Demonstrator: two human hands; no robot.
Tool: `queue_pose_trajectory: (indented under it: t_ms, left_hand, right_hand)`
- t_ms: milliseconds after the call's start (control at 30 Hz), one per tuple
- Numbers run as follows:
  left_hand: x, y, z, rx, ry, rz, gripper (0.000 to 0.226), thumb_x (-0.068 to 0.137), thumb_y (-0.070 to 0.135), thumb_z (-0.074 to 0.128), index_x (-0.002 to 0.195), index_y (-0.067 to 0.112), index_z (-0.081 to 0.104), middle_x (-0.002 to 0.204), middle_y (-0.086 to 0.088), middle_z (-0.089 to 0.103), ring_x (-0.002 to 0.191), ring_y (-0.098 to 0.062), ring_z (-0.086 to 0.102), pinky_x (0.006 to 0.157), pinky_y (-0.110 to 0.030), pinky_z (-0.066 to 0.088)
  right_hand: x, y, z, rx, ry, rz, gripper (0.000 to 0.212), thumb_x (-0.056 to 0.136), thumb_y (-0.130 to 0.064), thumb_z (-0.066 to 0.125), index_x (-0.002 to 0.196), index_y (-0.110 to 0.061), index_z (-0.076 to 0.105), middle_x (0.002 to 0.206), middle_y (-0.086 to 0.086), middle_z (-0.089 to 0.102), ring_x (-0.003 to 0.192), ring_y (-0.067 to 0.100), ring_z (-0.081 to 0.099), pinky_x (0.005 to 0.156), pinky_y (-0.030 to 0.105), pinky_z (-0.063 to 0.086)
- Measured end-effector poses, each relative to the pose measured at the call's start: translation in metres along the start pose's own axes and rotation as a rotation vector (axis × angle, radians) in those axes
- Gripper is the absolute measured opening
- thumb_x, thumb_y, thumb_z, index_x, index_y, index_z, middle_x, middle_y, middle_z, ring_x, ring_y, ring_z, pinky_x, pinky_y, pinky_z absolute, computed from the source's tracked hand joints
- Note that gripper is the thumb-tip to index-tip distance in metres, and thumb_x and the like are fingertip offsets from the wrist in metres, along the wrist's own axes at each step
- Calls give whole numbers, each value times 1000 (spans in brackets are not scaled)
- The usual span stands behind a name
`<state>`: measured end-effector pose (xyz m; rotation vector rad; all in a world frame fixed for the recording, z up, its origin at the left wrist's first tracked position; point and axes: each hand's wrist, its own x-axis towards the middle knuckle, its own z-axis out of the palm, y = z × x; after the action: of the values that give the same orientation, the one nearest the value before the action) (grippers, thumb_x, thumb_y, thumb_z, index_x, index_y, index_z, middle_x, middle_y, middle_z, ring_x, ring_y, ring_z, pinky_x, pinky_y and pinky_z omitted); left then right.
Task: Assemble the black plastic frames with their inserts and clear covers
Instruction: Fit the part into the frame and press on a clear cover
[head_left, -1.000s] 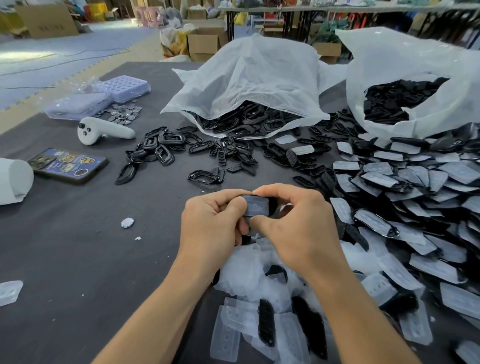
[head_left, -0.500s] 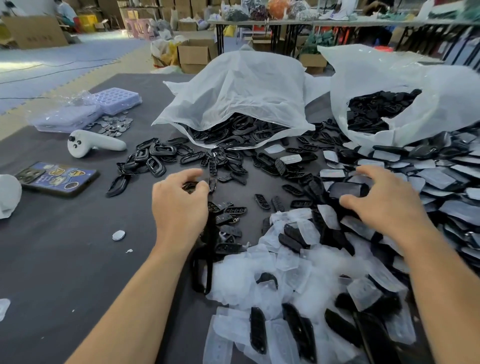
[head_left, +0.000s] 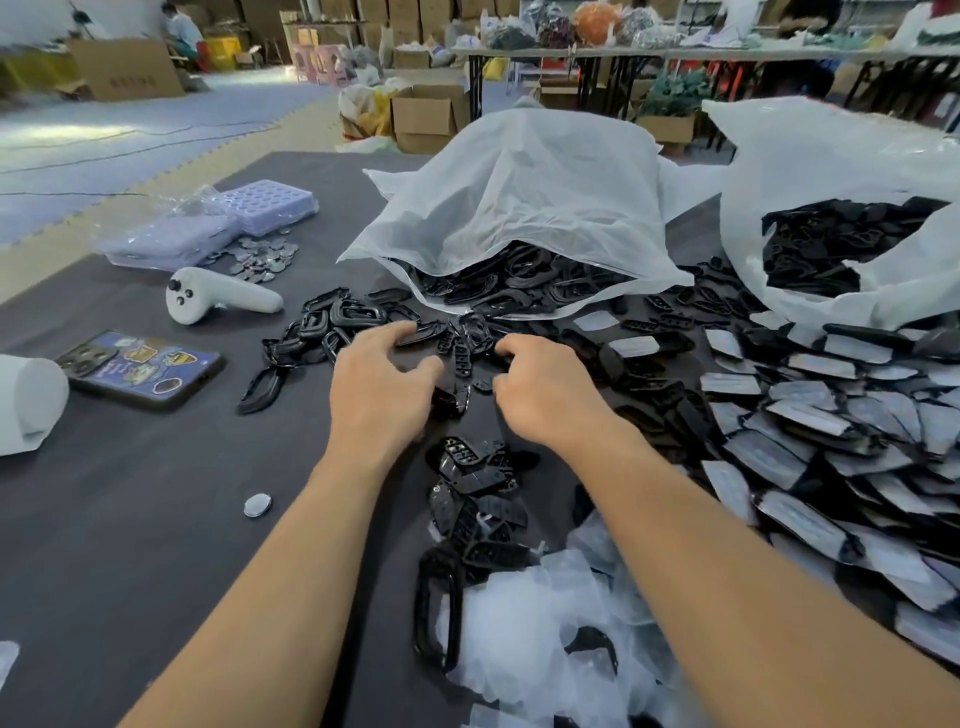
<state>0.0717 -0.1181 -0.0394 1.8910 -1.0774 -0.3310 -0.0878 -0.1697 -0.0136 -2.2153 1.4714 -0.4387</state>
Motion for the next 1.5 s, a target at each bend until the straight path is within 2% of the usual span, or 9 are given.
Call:
queue_pose_trajectory:
  t_ms: [133, 267, 467, 633, 833, 1067, 1267, 1400, 1500]
  left_hand:
    - [27, -1, 3, 127, -71, 83, 61, 87, 24, 69, 146, 27, 57, 152, 6, 54, 142, -17, 46, 118, -34, 34]
    - [43, 0, 9, 395, -238, 75, 63, 81, 45, 66, 143, 39, 59, 153, 10, 53, 142, -21, 45, 117, -42, 37]
    - [31, -6, 4, 72, -50, 18, 8, 88, 28, 71, 88, 32, 78, 74, 14, 68, 88, -20, 66, 76, -29, 46]
    - [-5, 1, -9, -70, 219, -50, 24, 89, 49, 62, 86, 27, 71, 63, 5, 66, 72, -24, 65, 68, -37, 50]
    - [-55, 2, -24, -332, 62, -69, 27, 88, 27, 72, 88, 54, 78, 69, 18, 75, 61, 0, 70, 59, -14, 52]
    - [-82, 1, -32, -603, -22, -300, 18, 73, 35, 73, 86, 40, 83, 80, 6, 81, 78, -16, 79, 81, -32, 61]
    - [-82, -4, -31, -522, -68, -283, 52, 75, -17, 63, 97, 26, 82, 83, 6, 79, 77, -9, 70, 78, -26, 54]
    - [-75, -6, -30, -569, -53, -248, 70, 76, -28, 58, 121, 24, 69, 103, 9, 76, 83, -7, 77, 64, -16, 56]
    - [-72, -6, -30, -646, -71, -233, 54, 82, -24, 61, 114, 17, 73, 94, 0, 81, 83, -13, 77, 69, -20, 58]
  right_hand:
    - [15, 3, 17, 71, 109, 27, 28, 94, -13, 64, 121, -17, 63, 121, 4, 63, 109, 25, 57, 81, 30, 39]
    - [20, 9, 15, 124, 117, 16, 19, 93, -18, 69, 111, -18, 64, 111, 0, 60, 101, 21, 53, 83, 31, 38]
    - [7, 15, 3, 90, 28, 22, 12, 95, -17, 66, 100, -26, 59, 86, -11, 52, 85, 17, 52, 68, 27, 35]
    - [-20, 14, -2, 62, 19, 58, 19, 94, -10, 62, 87, -29, 62, 89, -2, 64, 72, 14, 58, 57, 25, 40]
    - [-54, 5, -15, 28, 26, 99, 26, 88, -11, 69, 73, -32, 65, 93, -3, 72, 84, 17, 66, 78, 32, 57]
    - [-74, -1, -13, 18, 225, 203, 22, 93, -38, 63, 76, -26, 69, 77, -7, 71, 86, 24, 65, 93, 42, 51]
    - [-48, -12, -4, -166, 132, 95, 12, 96, -31, 62, 93, -24, 71, 94, -1, 73, 101, 28, 65, 94, 38, 43]
    - [-33, -20, 3, -355, 32, -83, 20, 90, -14, 64, 108, -24, 63, 109, 0, 68, 109, 27, 62, 94, 39, 35]
    - [-27, -26, 0, -454, -41, -165, 29, 89, -8, 60, 114, -23, 62, 116, -1, 66, 113, 27, 60, 100, 42, 35]
